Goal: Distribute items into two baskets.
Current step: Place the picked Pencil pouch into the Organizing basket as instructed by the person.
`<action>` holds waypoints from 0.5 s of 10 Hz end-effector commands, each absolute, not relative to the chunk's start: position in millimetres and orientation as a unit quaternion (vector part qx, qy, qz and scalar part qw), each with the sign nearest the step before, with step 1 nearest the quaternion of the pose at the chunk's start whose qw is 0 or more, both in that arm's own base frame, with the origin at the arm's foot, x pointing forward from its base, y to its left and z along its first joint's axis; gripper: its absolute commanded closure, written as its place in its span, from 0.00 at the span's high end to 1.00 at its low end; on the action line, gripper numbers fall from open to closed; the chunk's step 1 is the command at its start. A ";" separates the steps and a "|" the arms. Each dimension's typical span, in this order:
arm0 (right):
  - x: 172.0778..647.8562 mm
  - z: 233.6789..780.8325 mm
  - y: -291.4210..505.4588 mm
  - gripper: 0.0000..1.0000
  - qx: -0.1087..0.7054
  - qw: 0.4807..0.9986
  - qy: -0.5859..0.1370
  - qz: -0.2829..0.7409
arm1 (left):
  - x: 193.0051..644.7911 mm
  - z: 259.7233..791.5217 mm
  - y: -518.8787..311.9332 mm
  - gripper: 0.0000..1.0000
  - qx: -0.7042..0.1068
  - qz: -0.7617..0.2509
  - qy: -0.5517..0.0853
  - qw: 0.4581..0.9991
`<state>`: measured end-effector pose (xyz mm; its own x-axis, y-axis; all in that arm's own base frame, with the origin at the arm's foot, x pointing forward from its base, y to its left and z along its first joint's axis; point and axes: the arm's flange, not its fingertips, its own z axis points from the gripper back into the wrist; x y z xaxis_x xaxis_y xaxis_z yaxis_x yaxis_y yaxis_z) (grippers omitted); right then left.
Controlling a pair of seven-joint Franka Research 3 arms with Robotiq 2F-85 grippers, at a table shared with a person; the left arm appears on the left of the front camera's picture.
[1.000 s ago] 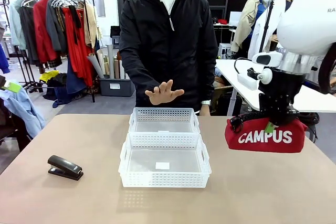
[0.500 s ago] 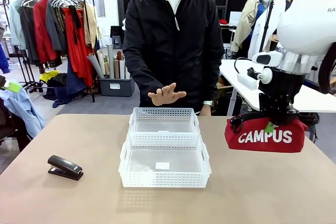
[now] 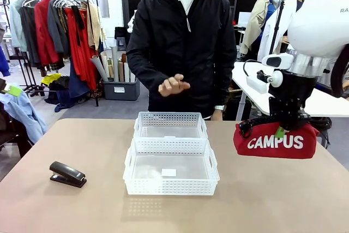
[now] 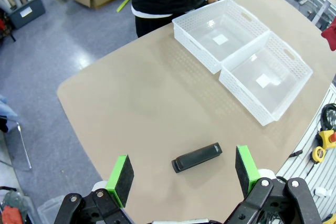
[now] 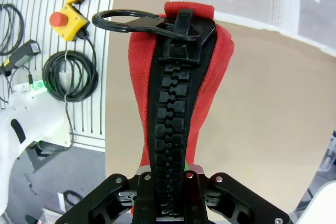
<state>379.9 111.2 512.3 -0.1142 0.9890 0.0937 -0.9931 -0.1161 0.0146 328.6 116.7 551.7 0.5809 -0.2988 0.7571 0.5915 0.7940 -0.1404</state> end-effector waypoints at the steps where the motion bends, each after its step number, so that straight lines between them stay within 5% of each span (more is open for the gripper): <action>1: 384.5 517.0 112.9 0.00 0.039 0.667 -0.030 0.743 | 329.1 551.2 117.2 1.00 -0.201 -0.263 -0.384 0.862; 5: 384.5 517.0 112.9 0.00 0.039 0.667 -0.030 0.743 | 329.1 551.2 117.2 1.00 -0.201 -0.263 -0.384 0.862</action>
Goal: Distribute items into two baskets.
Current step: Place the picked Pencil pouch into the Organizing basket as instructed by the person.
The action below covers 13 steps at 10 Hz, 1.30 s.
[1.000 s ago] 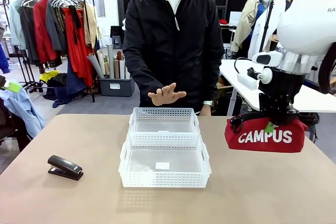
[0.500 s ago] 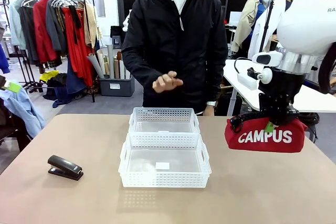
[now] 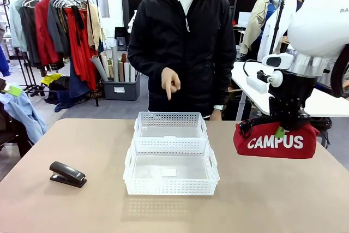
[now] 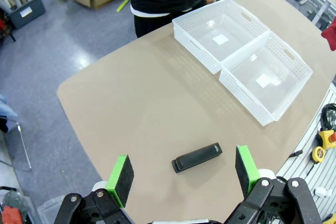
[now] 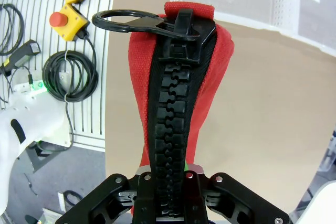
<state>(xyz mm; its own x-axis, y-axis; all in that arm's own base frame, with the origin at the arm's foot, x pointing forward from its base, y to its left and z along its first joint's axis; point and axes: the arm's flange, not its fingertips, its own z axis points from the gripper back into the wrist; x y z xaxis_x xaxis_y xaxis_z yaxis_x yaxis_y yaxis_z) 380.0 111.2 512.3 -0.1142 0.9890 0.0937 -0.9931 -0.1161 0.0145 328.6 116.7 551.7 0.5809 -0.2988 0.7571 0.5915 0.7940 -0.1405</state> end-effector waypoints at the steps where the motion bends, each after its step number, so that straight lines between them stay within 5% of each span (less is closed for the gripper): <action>1: 384.5 517.0 112.9 0.00 0.039 0.667 -0.030 0.743 | 329.1 551.2 117.2 1.00 -0.201 -0.263 -0.384 0.862; 7: 380.0 512.4 111.2 0.00 0.040 0.664 -0.026 0.746 | 329.1 551.2 117.2 1.00 -0.201 -0.263 -0.384 0.862; 13: 483.7 533.3 138.7 0.00 0.045 0.626 -0.022 0.779 | 329.1 551.2 117.2 1.00 -0.201 -0.263 -0.384 0.862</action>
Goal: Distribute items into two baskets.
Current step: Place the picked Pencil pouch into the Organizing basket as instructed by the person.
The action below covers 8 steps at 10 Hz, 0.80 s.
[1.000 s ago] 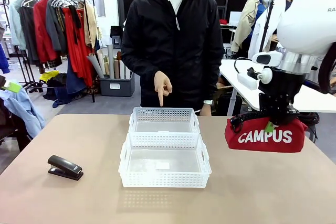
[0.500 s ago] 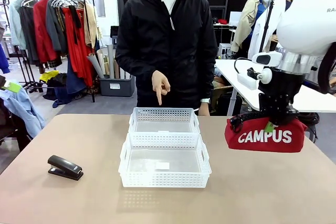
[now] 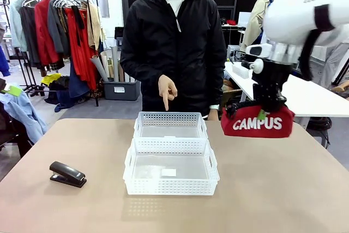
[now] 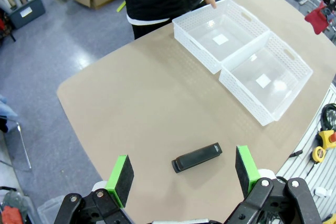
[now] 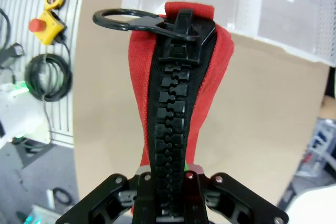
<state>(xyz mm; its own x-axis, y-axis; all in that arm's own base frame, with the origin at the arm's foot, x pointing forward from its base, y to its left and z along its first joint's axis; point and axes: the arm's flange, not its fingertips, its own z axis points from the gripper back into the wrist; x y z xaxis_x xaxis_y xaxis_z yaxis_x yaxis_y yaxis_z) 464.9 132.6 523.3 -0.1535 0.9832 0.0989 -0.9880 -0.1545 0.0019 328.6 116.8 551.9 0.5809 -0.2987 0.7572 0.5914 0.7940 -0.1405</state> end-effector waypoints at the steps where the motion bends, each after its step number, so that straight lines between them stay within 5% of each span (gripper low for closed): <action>1: 493.8 535.7 146.0 0.00 0.045 0.618 -0.020 0.785 | 329.1 551.2 117.2 1.00 -0.201 -0.263 -0.384 0.862; 8: 543.8 545.0 220.6 0.00 0.029 0.638 -0.017 0.769 | 329.1 551.2 117.2 1.00 -0.201 -0.263 -0.384 0.862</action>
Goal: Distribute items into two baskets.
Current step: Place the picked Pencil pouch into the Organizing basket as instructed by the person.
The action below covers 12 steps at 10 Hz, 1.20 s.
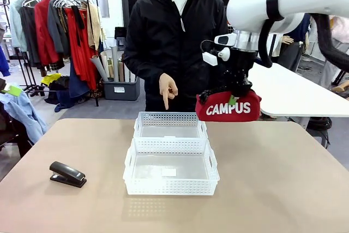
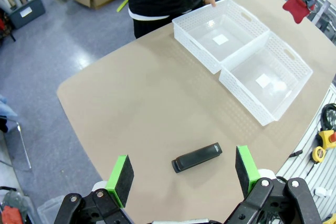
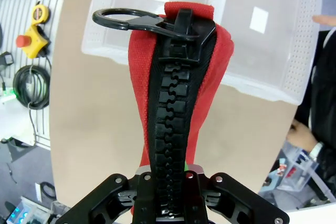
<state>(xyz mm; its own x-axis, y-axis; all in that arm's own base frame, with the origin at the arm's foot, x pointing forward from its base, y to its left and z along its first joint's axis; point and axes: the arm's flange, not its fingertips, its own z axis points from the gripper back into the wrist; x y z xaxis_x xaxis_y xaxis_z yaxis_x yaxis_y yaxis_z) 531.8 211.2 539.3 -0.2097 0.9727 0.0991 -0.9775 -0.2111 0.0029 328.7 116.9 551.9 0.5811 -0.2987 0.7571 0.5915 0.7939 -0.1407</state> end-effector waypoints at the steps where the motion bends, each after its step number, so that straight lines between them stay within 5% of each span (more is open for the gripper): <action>1: 551.7 541.7 236.0 0.00 0.034 0.632 -0.011 0.774 | 329.1 551.2 117.2 1.00 -0.201 -0.263 -0.384 0.862; 12: 613.0 490.0 346.6 0.00 0.011 0.645 -0.010 0.764 | 329.1 551.2 117.2 1.00 -0.201 -0.263 -0.384 0.862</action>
<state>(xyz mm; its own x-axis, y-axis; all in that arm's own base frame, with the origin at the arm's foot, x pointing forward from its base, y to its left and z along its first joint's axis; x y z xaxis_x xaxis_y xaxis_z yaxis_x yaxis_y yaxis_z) 603.3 338.0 484.7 -0.2063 0.9761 0.0682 -0.9782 -0.2075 0.0109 328.9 116.9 551.8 0.5819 -0.2987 0.7564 0.5914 0.7939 -0.1414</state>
